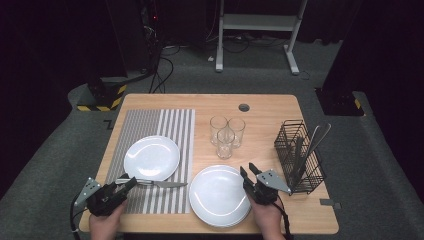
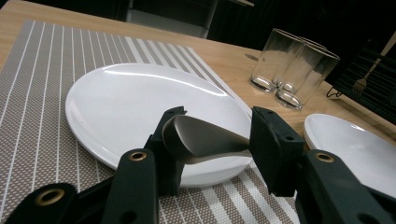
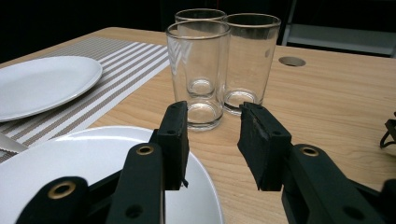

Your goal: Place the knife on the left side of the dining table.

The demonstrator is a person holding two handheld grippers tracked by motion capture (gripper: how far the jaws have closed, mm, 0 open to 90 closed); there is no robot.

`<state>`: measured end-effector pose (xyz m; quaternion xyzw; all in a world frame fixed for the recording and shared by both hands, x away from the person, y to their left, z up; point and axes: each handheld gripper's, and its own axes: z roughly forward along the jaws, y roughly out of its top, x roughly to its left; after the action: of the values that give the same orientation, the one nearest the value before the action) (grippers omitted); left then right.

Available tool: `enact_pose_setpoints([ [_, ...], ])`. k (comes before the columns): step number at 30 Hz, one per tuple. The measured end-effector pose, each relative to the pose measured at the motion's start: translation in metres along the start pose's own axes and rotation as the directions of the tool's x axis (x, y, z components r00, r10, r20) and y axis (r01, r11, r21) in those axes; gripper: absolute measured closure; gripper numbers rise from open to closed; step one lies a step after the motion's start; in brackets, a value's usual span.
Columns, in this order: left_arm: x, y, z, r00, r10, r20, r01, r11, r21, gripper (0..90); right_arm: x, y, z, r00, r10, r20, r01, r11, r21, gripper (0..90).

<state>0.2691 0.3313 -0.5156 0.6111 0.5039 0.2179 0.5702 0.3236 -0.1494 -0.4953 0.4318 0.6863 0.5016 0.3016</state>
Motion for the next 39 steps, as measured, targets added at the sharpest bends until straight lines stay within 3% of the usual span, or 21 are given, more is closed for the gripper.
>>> enact_pose_setpoints([
  [13, 0.006, -0.011, -0.003, 0.9993, -0.036, -0.013, 0.036, 0.9992, 0.016, 55.5, -0.001, -0.005, 0.000, 0.9999, 0.012, 0.003, -0.012, 1.000, 0.005, 62.4],
  [17, 0.007, -0.014, -0.003, 0.9992, -0.033, -0.024, 0.033, 0.9993, 0.019, 63.8, -0.001, -0.006, 0.000, 0.9999, 0.014, 0.004, -0.014, 1.000, 0.004, 62.4],
  [20, 0.007, -0.014, -0.001, 0.9977, -0.029, -0.061, 0.031, 0.9990, 0.032, 63.2, -0.001, -0.008, 0.001, 0.9998, 0.017, 0.003, -0.017, 1.000, 0.008, 62.6],
  [28, 0.006, -0.013, -0.001, 0.9956, -0.025, -0.090, 0.030, 0.9982, 0.052, 64.6, -0.002, -0.007, -0.001, 0.9998, 0.019, 0.003, -0.019, 1.000, 0.001, 62.8],
  [32, 0.008, -0.009, -0.003, 0.9872, 0.000, -0.160, 0.015, 0.9960, 0.088, 69.7, -0.002, -0.007, -0.001, 0.9998, 0.020, 0.002, -0.020, 1.000, 0.000, 62.7],
  [34, 0.011, -0.008, -0.002, 0.9798, 0.011, -0.200, 0.014, 0.9924, 0.122, 72.4, -0.001, -0.008, -0.001, 0.9998, 0.021, 0.000, -0.021, 1.000, 0.001, 62.7],
  [39, 0.022, -0.005, 0.002, 0.9657, 0.001, -0.260, 0.047, 0.9832, 0.177, 78.2, -0.001, -0.008, -0.002, 0.9998, 0.021, -0.001, -0.021, 1.000, 0.000, 62.9],
])
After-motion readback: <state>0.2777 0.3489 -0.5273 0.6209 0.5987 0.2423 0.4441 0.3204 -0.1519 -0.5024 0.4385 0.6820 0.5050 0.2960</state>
